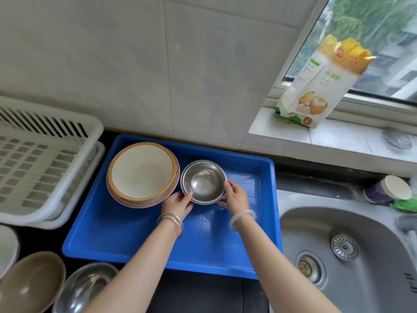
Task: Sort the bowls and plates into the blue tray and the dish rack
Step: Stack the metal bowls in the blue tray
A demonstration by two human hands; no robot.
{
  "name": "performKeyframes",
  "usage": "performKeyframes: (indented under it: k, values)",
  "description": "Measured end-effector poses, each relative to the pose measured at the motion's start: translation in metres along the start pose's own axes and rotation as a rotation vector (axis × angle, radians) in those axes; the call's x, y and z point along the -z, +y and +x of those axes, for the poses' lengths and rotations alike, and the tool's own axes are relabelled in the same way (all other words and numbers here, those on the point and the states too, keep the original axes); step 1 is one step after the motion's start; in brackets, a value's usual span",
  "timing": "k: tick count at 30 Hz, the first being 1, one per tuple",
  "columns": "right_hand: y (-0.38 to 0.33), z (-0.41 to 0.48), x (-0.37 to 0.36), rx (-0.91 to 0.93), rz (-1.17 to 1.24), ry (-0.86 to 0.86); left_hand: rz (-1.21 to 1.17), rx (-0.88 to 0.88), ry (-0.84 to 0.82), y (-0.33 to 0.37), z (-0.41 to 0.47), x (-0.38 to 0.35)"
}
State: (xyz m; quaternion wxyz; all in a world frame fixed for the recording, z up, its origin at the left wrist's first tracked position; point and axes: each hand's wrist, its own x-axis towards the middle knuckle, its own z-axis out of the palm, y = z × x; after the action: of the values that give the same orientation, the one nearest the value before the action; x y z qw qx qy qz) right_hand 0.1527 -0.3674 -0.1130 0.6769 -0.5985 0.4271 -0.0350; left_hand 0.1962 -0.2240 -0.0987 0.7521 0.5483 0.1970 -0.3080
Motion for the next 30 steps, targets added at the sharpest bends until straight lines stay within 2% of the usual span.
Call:
performKeyframes:
  k: [6, 10, 20, 25, 30]
  values:
    - [-0.006, 0.008, -0.007, -0.035, 0.056, 0.037, -0.09, -0.014, 0.102, -0.001, 0.004, -0.013]
    - [-0.009, 0.01, -0.01, -0.047, 0.102, 0.037, -0.107, -0.039, 0.128, -0.002, 0.004, -0.017]
    - [-0.012, 0.001, -0.007, -0.028, 0.042, -0.03, -0.119, -0.057, 0.137, -0.003, -0.002, -0.019]
    - [-0.014, -0.014, 0.003, -0.021, 0.007, 0.012, 0.059, -0.017, 0.142, -0.001, -0.012, -0.012]
    - [-0.02, -0.065, 0.015, 0.055, -0.073, -0.041, 0.454, -0.126, 0.147, 0.007, -0.05, 0.014]
